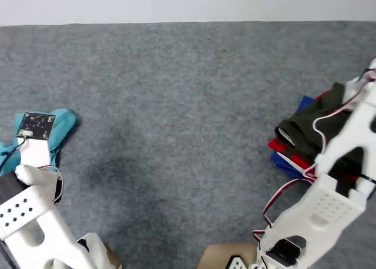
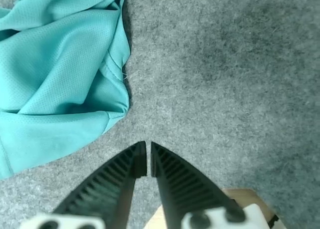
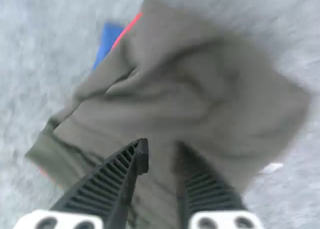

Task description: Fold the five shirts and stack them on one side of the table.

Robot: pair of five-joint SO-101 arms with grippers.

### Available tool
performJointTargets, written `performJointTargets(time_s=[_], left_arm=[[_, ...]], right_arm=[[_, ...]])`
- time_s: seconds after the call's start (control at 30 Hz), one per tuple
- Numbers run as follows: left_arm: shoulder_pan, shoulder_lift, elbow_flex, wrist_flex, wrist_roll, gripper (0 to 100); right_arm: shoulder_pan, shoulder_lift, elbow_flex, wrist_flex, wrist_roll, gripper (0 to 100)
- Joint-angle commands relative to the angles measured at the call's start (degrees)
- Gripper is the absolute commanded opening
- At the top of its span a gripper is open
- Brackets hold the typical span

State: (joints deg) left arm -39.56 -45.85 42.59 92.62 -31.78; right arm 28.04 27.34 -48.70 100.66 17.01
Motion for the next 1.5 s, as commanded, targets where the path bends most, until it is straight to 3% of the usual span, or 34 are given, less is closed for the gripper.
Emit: performJointTargets(time_s=[0.0,0.27,0.63,0.93,1.47], left_arm=[[0.44,-1.23,-0.22,0.53,-0.09,2],[0.44,-1.14,-0.22,0.53,-0.09,2],[0.44,-1.23,-0.31,2.02,-0.18,2],[0.44,-1.23,-0.22,2.11,-0.18,2],[0.44,-1.23,-0.22,2.11,-0.18,2]], right_arm=[[-2.59,-3.38,5.45,2.15,-0.88,1.9],[-9.80,-2.24,15.47,-3.30,-0.97,0.9],[-14.29,0.92,14.07,-3.47,-4.75,0.9],[-14.20,-0.92,13.89,-4.09,-3.78,24.9],[-16.66,-5.76,10.11,-1.10,-2.46,22.6]])
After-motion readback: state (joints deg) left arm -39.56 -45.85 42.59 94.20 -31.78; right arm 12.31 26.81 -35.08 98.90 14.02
